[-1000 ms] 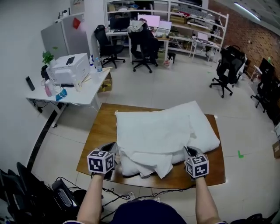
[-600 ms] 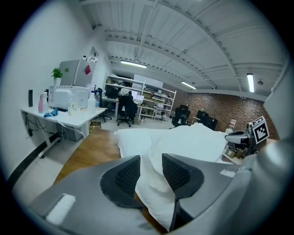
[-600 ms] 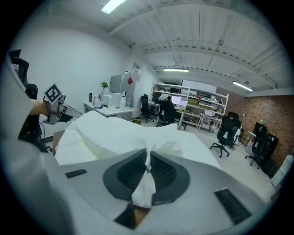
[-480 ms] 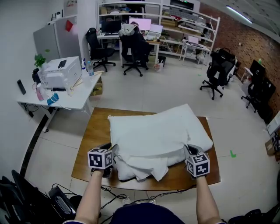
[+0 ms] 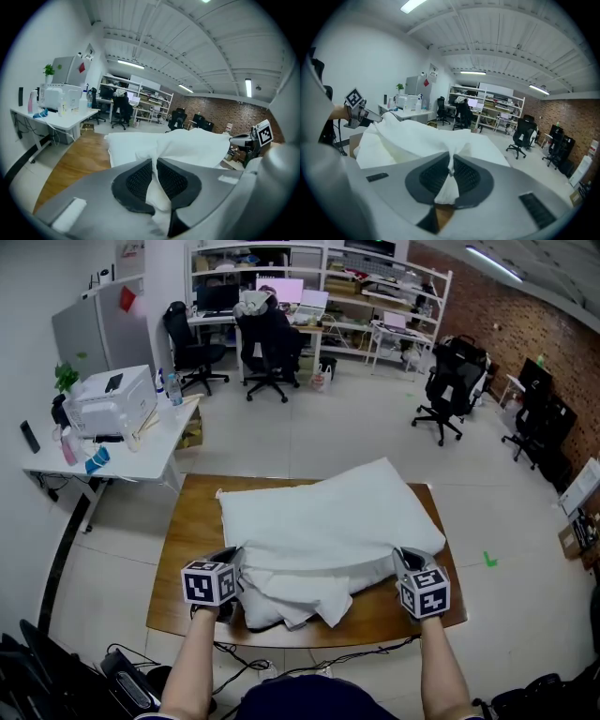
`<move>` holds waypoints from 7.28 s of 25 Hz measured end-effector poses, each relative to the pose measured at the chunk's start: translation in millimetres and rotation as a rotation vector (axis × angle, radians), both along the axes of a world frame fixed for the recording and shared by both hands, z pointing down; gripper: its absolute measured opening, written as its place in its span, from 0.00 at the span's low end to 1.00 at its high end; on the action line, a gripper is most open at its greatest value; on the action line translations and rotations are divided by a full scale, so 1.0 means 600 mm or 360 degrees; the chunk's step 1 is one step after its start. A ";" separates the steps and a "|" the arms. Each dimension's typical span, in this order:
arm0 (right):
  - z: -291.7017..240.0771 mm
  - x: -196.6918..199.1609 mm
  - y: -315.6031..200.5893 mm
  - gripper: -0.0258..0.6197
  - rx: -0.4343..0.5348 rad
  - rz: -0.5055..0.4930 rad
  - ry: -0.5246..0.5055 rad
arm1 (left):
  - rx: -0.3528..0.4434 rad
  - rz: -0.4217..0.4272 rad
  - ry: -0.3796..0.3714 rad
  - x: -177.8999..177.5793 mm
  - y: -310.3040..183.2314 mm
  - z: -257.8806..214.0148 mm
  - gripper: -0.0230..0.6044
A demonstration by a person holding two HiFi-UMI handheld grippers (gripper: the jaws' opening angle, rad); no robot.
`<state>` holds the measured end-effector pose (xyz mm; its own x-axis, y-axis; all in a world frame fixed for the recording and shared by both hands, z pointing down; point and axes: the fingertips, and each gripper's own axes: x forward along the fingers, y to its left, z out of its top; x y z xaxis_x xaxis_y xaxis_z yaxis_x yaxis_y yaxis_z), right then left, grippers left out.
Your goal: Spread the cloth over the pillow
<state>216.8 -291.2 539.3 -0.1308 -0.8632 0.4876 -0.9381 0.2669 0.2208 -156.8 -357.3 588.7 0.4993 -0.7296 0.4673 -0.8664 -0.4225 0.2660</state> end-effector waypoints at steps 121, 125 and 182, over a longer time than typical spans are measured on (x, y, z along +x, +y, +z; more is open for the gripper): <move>-0.809 0.120 -0.136 0.08 0.1106 0.0023 0.0238 | 0.0940 0.0540 -0.0371 0.200 -0.120 -0.624 0.08; -0.823 0.088 -0.154 0.08 0.1128 0.0012 0.0192 | 0.0915 0.0563 -0.0498 0.218 -0.116 -0.565 0.07; -1.052 -0.014 -0.155 0.08 0.1321 -0.0006 0.0300 | 0.0336 0.0800 -0.0275 0.335 -0.011 -0.191 0.33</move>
<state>208.6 -384.4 -92.2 -0.1147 -0.9503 -0.2893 -0.8653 -0.0475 0.4990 44.2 -363.7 473.9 0.7385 -0.5088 0.4424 -0.5688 -0.8225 0.0035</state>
